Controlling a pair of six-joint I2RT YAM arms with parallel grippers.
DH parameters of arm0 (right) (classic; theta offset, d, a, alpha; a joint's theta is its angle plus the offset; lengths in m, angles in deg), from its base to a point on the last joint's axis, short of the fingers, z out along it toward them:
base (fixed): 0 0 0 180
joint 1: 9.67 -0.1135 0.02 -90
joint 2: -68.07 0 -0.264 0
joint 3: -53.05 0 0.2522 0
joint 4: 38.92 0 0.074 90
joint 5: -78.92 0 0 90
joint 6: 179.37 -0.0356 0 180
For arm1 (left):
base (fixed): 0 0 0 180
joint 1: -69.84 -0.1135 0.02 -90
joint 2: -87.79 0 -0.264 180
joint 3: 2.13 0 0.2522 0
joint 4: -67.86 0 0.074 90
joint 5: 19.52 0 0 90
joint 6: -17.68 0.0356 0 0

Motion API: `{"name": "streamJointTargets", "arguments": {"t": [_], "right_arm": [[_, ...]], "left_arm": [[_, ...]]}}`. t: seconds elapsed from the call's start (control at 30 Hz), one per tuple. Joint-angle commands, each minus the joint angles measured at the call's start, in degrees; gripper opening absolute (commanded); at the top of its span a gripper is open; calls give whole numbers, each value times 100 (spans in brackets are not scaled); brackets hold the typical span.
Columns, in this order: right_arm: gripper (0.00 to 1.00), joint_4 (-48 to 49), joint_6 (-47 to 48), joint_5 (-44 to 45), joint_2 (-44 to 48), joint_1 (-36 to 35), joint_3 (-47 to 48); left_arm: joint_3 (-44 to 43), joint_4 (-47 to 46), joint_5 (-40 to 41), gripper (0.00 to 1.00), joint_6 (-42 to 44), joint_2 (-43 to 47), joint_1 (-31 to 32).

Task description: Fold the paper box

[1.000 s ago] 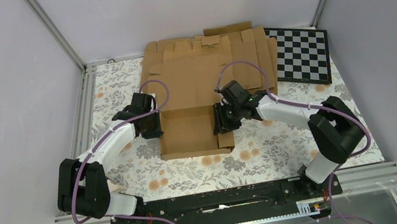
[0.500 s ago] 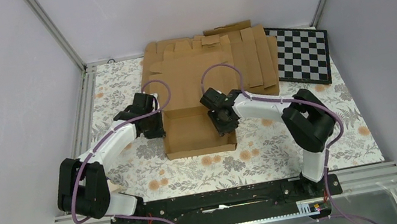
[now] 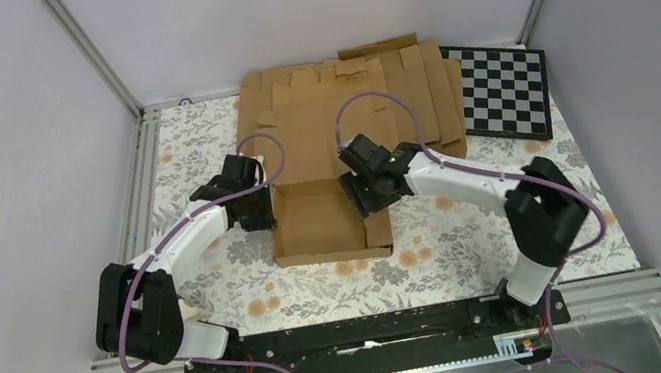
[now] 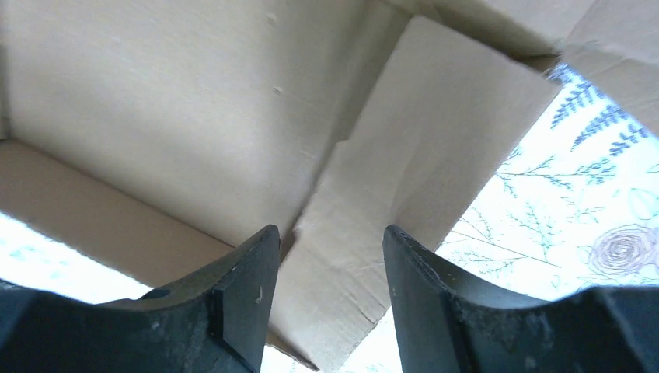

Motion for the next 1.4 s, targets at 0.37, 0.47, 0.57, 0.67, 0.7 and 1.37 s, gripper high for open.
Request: {"name": "streamJointTargets", "arguments": {"t": [0.37,0.47,0.57,0.67,0.7,1.37], "right_arm": [[97,874,-370,1583,1900,77,-1194],[99,1236,-488,1597,2457,154,-1609],[100,1322,-778,1590,2916,462,-1952],[100,1382,-1047,556,3242,1281,-2344],[100,1450,-1110,-88,3294,1667,-2498],[93,2643,-2284,-730,4553,3300,-4703]], "left_arm": [[18,-69,83,2,128,99,-8],[12,-69,132,2,128,107,1],[17,-50,229,2,115,127,1],[22,4,352,0,102,104,1],[26,16,350,0,101,95,1],[65,26,251,0,100,105,1]]}}
